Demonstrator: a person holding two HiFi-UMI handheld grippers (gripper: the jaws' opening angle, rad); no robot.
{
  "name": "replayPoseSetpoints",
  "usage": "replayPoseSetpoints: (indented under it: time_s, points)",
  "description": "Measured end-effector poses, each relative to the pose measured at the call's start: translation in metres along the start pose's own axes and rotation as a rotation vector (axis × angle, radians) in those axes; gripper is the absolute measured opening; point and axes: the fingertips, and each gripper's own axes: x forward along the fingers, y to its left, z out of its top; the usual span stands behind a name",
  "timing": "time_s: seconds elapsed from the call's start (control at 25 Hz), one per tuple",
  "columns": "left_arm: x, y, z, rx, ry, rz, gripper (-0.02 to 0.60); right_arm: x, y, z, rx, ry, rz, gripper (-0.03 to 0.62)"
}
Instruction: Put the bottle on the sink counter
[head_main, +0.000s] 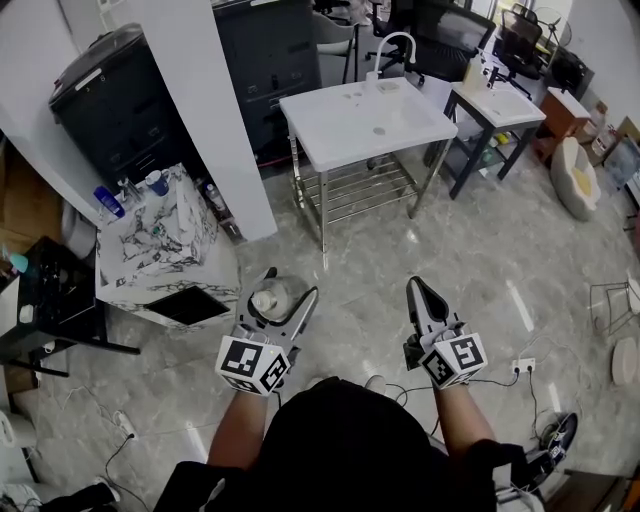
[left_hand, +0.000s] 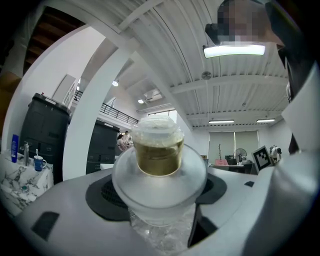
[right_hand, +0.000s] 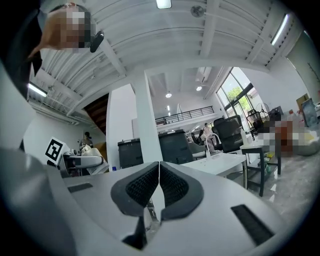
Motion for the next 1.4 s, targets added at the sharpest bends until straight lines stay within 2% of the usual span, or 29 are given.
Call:
replayPoseSetpoints:
  time_s: [0.44, 0.68, 0.84, 0.96, 1.4]
  points:
    - [-0.011, 0.044, 0.006, -0.011, -0.010, -0.043, 0.354, 0.035, 0.040, -0.002, -0.001, -0.049, -0.014, 0.032]
    - [0.000, 0.063, 0.004, -0.046, -0.012, -0.044, 0.354, 0.049, 0.037, 0.002, 0.006, -0.059, -0.024, 0.032]
    - [0.023, 0.073, 0.003, -0.044, -0.005, -0.042, 0.354, 0.069, 0.014, -0.002, -0.009, -0.043, -0.043, 0.032]
    - [0.050, 0.081, 0.004, -0.040, -0.010, -0.025, 0.354, 0.094, -0.003, 0.004, 0.015, -0.067, -0.008, 0.032]
    - [0.189, 0.095, 0.019, -0.030, -0.020, 0.029, 0.354, 0.174, -0.127, 0.029, 0.003, -0.055, 0.023, 0.032]
